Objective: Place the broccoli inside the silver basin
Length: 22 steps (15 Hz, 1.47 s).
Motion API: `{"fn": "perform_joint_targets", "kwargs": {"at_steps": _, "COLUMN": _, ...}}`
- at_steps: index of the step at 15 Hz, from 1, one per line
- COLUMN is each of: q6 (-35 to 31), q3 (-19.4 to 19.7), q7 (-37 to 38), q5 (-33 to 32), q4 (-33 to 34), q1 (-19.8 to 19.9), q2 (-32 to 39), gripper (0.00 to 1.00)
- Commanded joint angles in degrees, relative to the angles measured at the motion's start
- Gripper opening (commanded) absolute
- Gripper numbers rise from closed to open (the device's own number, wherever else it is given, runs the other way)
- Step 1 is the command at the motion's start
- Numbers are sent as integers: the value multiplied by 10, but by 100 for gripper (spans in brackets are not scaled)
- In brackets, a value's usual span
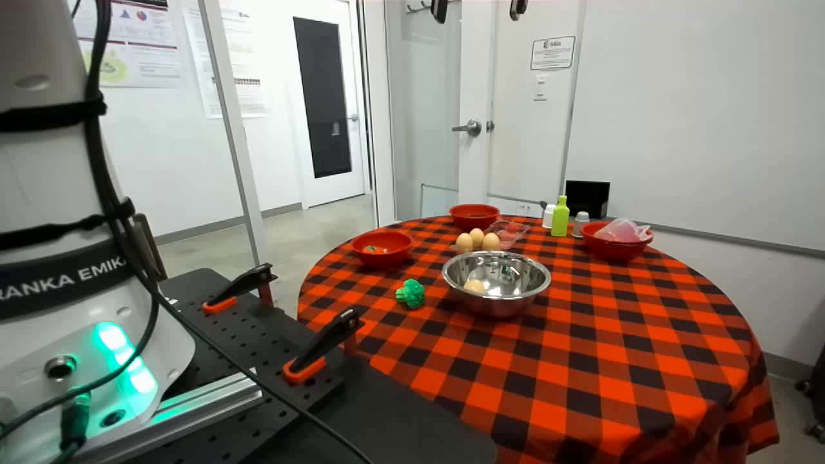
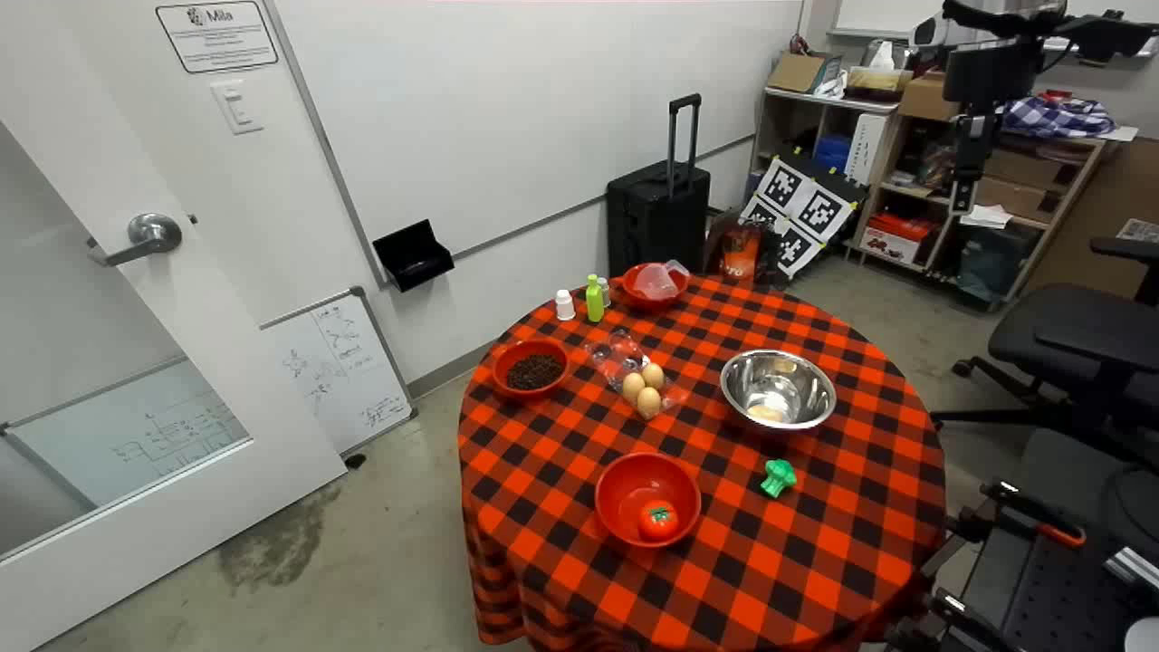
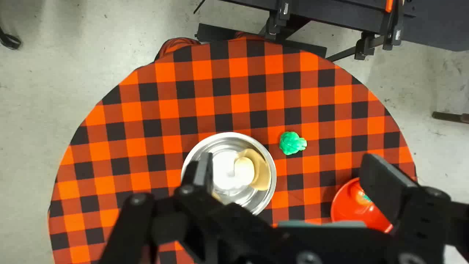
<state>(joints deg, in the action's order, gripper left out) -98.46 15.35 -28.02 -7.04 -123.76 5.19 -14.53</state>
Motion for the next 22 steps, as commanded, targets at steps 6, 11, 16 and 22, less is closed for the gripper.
{"fn": "perform_joint_targets", "kwargs": {"at_steps": 6, "q6": 1, "q3": -22, "q7": 13, "q5": 11, "q4": 3, "q1": 3, "q2": 26, "gripper": 100}}
{"fn": "perform_joint_targets", "kwargs": {"at_steps": 11, "q6": -13, "q3": -45, "q7": 21, "q5": 23, "q4": -4, "q1": -3, "q2": 66, "gripper": 100}}
{"fn": "perform_joint_targets", "kwargs": {"at_steps": 16, "q6": -81, "q3": -72, "q7": 28, "q5": 18, "q4": -14, "q1": -6, "q2": 112, "gripper": 100}}
{"fn": "perform_joint_targets", "kwargs": {"at_steps": 22, "q6": -185, "q3": -104, "q7": 53, "q5": 17, "q4": -18, "q1": -13, "q2": 196, "gripper": 100}}
